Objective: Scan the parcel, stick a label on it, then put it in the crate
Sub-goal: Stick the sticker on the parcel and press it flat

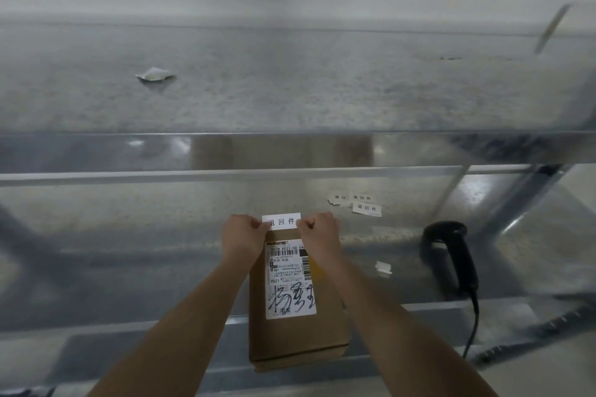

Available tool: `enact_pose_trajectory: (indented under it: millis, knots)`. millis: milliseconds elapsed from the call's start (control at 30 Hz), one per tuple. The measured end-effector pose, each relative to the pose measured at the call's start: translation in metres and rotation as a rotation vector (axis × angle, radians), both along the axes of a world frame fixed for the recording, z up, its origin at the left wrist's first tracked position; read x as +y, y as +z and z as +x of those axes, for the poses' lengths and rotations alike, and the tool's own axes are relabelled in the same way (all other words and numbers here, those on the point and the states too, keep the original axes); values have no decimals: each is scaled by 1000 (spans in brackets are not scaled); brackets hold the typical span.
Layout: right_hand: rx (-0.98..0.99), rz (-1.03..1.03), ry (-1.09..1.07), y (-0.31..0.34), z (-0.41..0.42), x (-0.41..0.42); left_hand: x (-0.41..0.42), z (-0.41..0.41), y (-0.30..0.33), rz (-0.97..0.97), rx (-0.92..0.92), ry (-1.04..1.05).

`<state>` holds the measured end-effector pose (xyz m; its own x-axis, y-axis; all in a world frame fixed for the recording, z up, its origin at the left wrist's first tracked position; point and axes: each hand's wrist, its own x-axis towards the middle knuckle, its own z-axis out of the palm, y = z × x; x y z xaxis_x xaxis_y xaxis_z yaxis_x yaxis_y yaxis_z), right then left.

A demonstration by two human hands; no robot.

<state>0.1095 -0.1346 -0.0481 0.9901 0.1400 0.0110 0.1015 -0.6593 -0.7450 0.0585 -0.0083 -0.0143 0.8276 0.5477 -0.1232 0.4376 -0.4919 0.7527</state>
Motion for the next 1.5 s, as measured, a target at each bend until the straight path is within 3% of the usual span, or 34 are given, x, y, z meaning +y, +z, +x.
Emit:
enact_pose_trajectory:
  millis: [133,533,867,1133,1300,1500]
  knots:
    - [-2,-4,-10,-5,-3,0,-5,-5,2,-21,-45,24]
    - [-112,236,-96,11,-39,-14,-27,-33,-8,-464,-339,324]
    - [-22,292,-7,13,-44,-20,-24,-43,-15,-581,-422,345]
    - [-72,193,41,10,-42,-18,-25,-41,-17,-474,-419,270]
    - [-97,133,30,11,-44,-17,-27,-44,-18,-572,-484,346]
    - [-99,100,32,12,-46,-15,-26,-45,-20,-404,-436,274]
